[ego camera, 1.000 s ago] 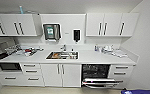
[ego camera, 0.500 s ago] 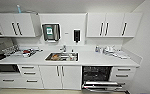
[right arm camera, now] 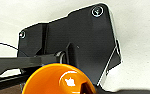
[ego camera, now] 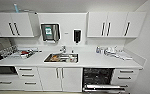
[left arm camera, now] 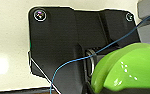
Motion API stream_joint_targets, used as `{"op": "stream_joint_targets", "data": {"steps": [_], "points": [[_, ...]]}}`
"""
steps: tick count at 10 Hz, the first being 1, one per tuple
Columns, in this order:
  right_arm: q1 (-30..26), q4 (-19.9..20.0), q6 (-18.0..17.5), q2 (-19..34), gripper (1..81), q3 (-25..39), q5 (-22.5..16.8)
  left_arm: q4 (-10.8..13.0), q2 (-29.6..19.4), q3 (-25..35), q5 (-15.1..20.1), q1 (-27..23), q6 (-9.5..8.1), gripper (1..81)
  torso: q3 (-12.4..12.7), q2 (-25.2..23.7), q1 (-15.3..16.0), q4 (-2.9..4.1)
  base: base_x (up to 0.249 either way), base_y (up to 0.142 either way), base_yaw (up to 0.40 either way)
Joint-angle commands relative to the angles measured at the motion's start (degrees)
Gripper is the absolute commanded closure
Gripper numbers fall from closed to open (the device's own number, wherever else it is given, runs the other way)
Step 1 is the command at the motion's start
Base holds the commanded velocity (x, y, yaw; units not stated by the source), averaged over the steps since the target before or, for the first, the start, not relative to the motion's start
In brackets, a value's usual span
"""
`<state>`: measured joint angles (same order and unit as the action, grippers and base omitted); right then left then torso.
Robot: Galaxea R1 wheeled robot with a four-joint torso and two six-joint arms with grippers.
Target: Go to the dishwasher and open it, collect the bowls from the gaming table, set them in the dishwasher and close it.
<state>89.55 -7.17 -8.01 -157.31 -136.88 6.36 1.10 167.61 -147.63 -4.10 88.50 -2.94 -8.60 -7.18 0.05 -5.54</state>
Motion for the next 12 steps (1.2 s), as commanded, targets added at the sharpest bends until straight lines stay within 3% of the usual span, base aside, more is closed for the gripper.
{"op": "stream_joint_targets", "data": {"steps": [1,12], "points": [[-2.31,-0.39,-0.16,1.27,81.1,0.48,-2.58,0.66,0.36,-1.17,3.22,-2.50,0.30,81.1,0.00,0.00,0.00,0.00,0.129,0.000,0.000],[-2.31,-0.48,0.01,1.09,81.1,0.30,-2.58,0.75,0.19,-1.17,3.22,-2.41,0.30,81.1,0.02,-0.02,-0.05,0.00,0.129,-0.006,0.000]]}}
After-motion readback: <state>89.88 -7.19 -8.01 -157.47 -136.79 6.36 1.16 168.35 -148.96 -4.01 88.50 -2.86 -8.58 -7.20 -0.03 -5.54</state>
